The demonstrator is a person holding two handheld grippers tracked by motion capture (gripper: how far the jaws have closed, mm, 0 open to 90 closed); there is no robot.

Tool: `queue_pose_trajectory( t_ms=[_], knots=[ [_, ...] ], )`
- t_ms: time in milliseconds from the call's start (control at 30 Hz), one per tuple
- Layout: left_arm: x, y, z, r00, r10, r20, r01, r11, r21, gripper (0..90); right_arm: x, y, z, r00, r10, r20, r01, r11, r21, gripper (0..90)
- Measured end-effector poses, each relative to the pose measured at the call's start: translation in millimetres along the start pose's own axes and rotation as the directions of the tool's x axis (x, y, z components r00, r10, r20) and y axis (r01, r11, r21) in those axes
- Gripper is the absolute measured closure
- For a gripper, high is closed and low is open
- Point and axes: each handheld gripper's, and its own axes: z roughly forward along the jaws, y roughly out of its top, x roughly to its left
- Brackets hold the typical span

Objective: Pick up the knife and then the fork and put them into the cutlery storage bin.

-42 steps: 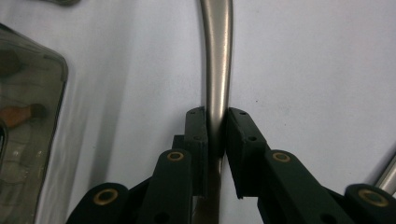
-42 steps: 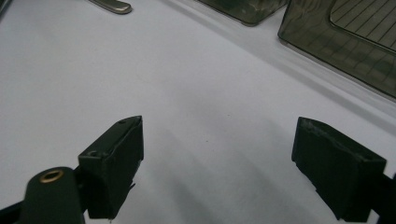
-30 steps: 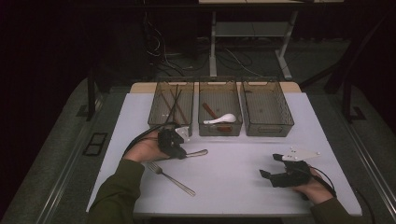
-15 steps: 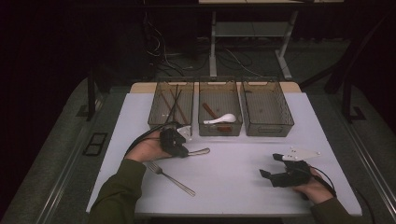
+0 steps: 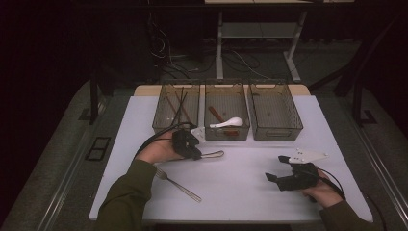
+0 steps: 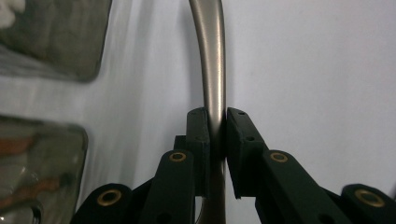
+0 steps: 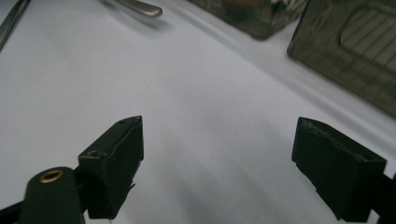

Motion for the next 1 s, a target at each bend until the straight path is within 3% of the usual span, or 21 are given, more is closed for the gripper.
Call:
queue_pose_trajectory(
  t_ms=[167,200,233,267,333,367,400,500,533,567,600,633,667,700,733,767,800,833,867,900,1000],
  knots=[
    [-6.3,10.9,-0.7,0.9995,0.028,0.011,-0.028,0.9996,-0.010,79.3,-0.7,20.3,3.2,0.9983,-0.033,-0.048,0.035,0.999,0.029,16.5],
    [-10.1,16.6,-1.2,0.9988,0.047,0.015,-0.047,0.9988,-0.015,79.3,0.7,31.2,5.8,0.9921,-0.066,-0.107,0.073,0.995,0.062,16.5],
    [-10.1,16.6,-1.2,0.9988,0.047,0.015,-0.047,0.9988,-0.015,79.3,0.7,31.2,5.8,0.9921,-0.066,-0.107,0.073,0.995,0.062,16.5],
    [-13.5,22.4,-1.1,0.9969,0.078,0.012,-0.077,0.9968,-0.020,79.3,3.1,41.5,9.3,0.9815,-0.101,-0.163,0.117,0.989,0.090,16.6],
    [-17.8,28.4,-1.0,0.9949,0.099,0.015,-0.099,0.9949,-0.018,79.3,5.9,51.9,14.5,0.9726,-0.127,-0.194,0.150,0.983,0.104,16.6],
    [-17.8,28.4,-1.0,0.9949,0.099,0.015,-0.099,0.9949,-0.018,79.3,5.9,51.9,14.5,0.9726,-0.127,-0.194,0.150,0.983,0.104,16.6],
    [-22.7,34.5,-0.4,0.9934,0.113,0.017,-0.113,0.9934,-0.021,79.3,9.9,61.7,20.9,0.9633,-0.145,-0.226,0.175,0.977,0.118,17.0],
    [-27.0,40.3,0.1,0.9910,0.133,0.016,-0.132,0.9908,-0.027,79.3,15.2,70.5,28.6,0.9564,-0.167,-0.240,0.201,0.971,0.127,17.2],
    [-29.2,43.0,0.4,0.9914,0.129,0.020,-0.128,0.9912,-0.032,79.3,19.3,77.5,37.5,0.9448,-0.200,-0.260,0.241,0.961,0.136,17.5],
    [-30.7,45.9,0.0,0.9886,0.150,0.019,-0.149,0.9884,-0.029,79.3,19.3,77.5,37.5,0.9448,-0.200,-0.260,0.241,0.961,0.136,17.5],
    [-34.5,51.0,0.4,0.9862,0.163,0.027,-0.163,0.9862,-0.032,79.3,23.5,82.8,46.1,0.9332,-0.214,-0.288,0.263,0.954,0.141,22.6],
    [-34.5,51.0,0.4,0.9862,0.163,0.027,-0.163,0.9862,-0.032,79.2,23.5,82.8,46.1,0.9332,-0.214,-0.288,0.263,0.954,0.141,22.6],
    [-38.1,55.8,1.0,0.9838,0.176,0.031,-0.175,0.9839,-0.035,79.3,26.6,87.3,53.8,0.9197,-0.232,-0.317,0.290,0.946,0.148,23.5],
    [-38.1,55.8,1.0,0.9838,0.176,0.031,-0.175,0.9839,-0.035,79.2,26.6,87.3,53.8,0.9197,-0.232,-0.317,0.290,0.946,0.148,23.5],
    [-41.2,60.5,1.3,0.9813,0.190,0.033,-0.189,0.9815,-0.031,79.3,29.5,91.1,60.9,0.9026,-0.269,-0.336,0.335,0.929,0.157,26.5],
    [-41.2,60.5,1.3,0.9813,0.190,0.033,-0.189,0.9815,-0.031,79.3,29.5,91.1,60.9,0.9026,-0.269,-0.336,0.335,0.929,0.157,26.5],
    [-44.0,64.6,1.5,0.9791,0.200,0.036,-0.199,0.9795,-0.031,79.3,34.0,94.3,66.5,0.8875,-0.290,-0.358,0.364,0.917,0.160,29.3],
    [-44.0,64.6,1.5,0.9791,0.200,0.036,-0.199,0.9795,-0.031,79.2,34.0,94.3,66.5,0.8875,-0.290,-0.358,0.364,0.917,0.160,29.3],
    [-46.3,68.1,1.6,0.9770,0.210,0.036,-0.209,0.9774,-0.032,79.2,38.8,96.9,71.1,0.8731,-0.316,-0.371,0.398,0.902,0.168,33.2],
    [-46.3,68.1,1.6,0.9770,0.210,0.036,-0.209,0.9774,-0.032,79.3,38.8,96.9,71.1,0.8731,-0.316,-0.371,0.398,0.902,0.168,33.2],
    [-50.3,73.7,0.3,0.9731,0.228,0.036,-0.226,0.9734,-0.035,79.2,45.1,99.4,76.6,0.8604,-0.314,-0.402,0.409,0.895,0.178,43.0]
  ],
)
